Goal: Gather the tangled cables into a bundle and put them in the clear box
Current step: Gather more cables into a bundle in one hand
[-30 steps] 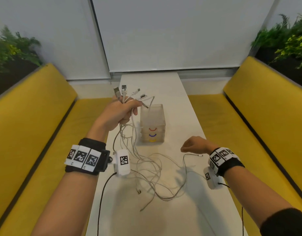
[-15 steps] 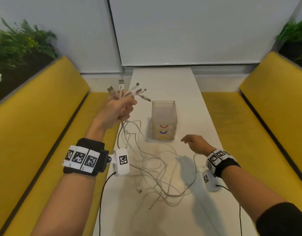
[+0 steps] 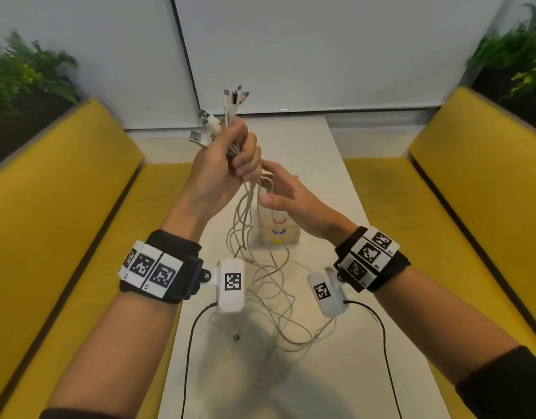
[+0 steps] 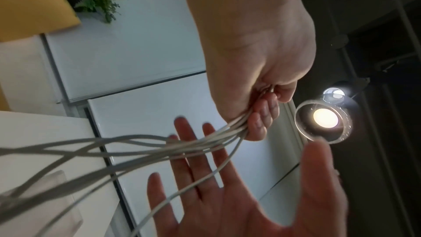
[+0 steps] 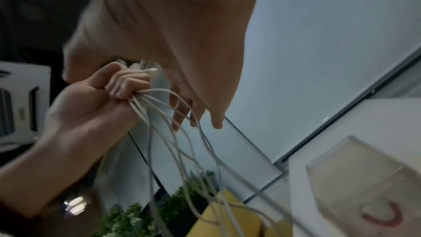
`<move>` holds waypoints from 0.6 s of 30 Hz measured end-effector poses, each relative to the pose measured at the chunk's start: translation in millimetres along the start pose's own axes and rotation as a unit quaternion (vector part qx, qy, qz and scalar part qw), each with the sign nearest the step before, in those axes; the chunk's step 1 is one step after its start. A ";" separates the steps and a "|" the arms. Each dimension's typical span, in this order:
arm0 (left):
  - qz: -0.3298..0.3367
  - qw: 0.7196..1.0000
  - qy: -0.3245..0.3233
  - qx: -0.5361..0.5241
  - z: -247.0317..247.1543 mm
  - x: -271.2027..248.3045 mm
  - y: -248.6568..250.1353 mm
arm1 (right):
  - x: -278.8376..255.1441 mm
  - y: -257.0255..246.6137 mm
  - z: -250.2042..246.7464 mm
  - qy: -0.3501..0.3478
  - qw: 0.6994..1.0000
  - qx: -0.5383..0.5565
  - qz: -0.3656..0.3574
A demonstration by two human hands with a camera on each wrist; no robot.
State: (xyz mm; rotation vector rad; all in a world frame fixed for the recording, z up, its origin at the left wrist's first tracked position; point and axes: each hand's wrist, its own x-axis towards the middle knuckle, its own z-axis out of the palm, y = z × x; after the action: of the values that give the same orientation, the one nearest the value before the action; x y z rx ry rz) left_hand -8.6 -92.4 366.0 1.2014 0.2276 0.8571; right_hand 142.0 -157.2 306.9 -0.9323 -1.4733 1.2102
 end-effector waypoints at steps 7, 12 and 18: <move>0.006 0.999 0.042 0.009 5.0 -3.5 2.1 | 0.5 -4.2 2.4 0.002 0.999 -0.041 0.008; 0.054 0.995 0.061 -0.053 10.5 -3.5 6.5 | 1.5 -6.4 -0.7 -0.019 0.997 -0.066 0.018; 0.078 0.990 0.054 -0.101 18.3 2.2 18.2 | 3.4 -12.9 -0.9 -0.043 0.996 -0.077 0.017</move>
State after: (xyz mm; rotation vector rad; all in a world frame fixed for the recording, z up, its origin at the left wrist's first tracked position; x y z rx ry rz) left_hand -4.9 -102.3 389.7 0.9932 0.1318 1.0576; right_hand 142.4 -156.5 320.2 -1.0224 -1.6447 1.1853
